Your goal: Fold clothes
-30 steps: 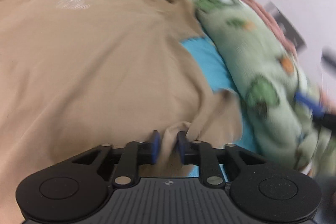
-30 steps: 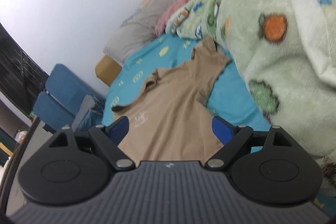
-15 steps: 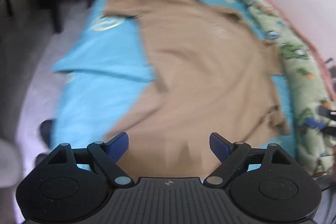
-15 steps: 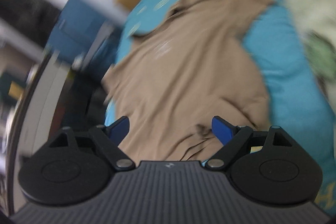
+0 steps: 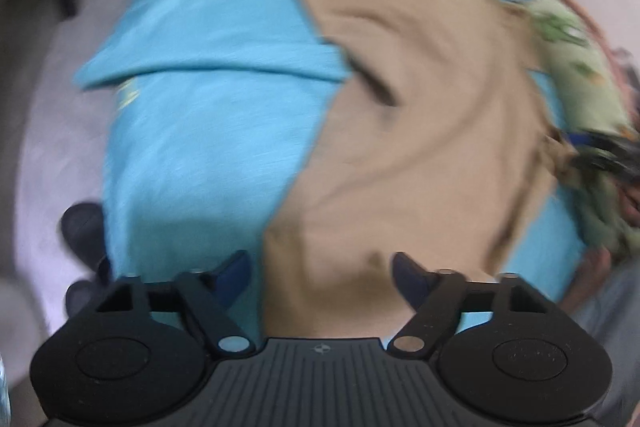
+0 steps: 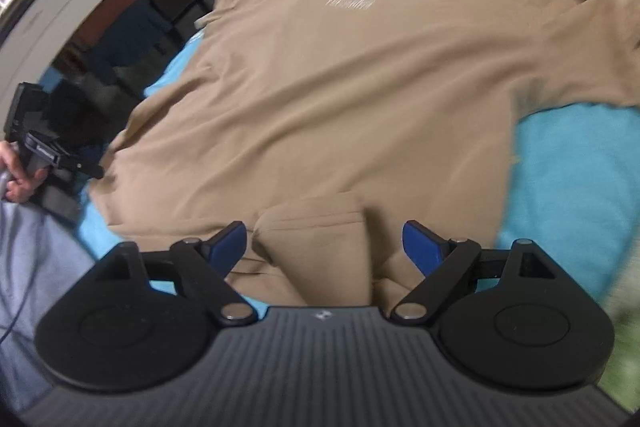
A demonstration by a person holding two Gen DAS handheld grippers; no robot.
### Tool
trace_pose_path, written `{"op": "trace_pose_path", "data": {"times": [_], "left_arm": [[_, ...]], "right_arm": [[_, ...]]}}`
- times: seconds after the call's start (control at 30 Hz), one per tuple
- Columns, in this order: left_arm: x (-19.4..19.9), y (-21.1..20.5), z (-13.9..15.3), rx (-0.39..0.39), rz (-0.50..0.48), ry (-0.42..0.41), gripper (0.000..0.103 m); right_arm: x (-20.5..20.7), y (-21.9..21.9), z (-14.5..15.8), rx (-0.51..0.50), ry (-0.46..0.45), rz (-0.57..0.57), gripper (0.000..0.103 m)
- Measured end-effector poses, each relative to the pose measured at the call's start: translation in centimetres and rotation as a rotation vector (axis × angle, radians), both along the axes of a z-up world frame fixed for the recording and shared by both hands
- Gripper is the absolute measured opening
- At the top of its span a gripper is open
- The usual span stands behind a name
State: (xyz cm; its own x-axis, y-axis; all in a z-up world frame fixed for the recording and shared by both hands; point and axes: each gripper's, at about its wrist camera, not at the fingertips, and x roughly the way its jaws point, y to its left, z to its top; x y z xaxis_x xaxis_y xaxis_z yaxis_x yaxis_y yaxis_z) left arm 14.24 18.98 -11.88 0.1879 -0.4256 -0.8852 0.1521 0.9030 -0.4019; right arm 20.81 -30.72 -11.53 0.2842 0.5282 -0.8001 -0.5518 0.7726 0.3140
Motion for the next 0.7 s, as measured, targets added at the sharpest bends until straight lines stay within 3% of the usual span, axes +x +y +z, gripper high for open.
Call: {"op": "trace_pose_path", "data": {"times": [0.03,0.07,0.1,0.13,0.17,0.2,0.37,0.47,0.6,0.7], "left_arm": [[-0.1,0.2,0.1,-0.023,-0.022,-0.008,0.058],[-0.1,0.4,0.2,-0.025,-0.025,-0.005,0.051],[0.0,0.6,0.3,-0.028,-0.027,-0.003,0.037],[0.0,0.8,0.4,-0.03,-0.034,-0.003,0.026],[0.0,1.0,0.6,-0.035,-0.038,-0.005,0.019],[-0.1,1.1,0.7,-0.041,-0.039,-0.005,0.005],[-1.7,1.2,2.6,-0.039,-0.058,-0.057,0.002],[-1.9,1.1,4.0,-0.091,-0.032,-0.065,0.001],[-2.2,1.1,5.2,-0.179,0.035,-0.059,0.001],[-2.7,1.4,5.6,-0.205,0.077,-0.05,0.001]], "right_arm": [[-0.1,0.2,-0.1,0.003,-0.002,0.024,0.07],[-0.3,0.4,-0.2,0.006,-0.004,0.048,0.065],[-0.4,0.6,-0.2,0.009,-0.006,0.072,0.055],[-0.6,0.8,-0.3,0.012,-0.008,0.096,0.035],[-0.7,1.0,-0.4,0.015,-0.01,0.12,0.027],[-0.8,1.1,-0.5,0.018,-0.011,0.144,0.017],[-3.8,0.7,2.6,-0.057,-0.083,0.276,0.01],[-6.2,0.1,4.5,-0.125,-0.101,0.351,0.009],[-8.5,-1.0,5.0,-0.195,-0.109,0.355,0.009],[-8.5,-1.3,4.3,-0.203,-0.092,0.33,0.009]]}}
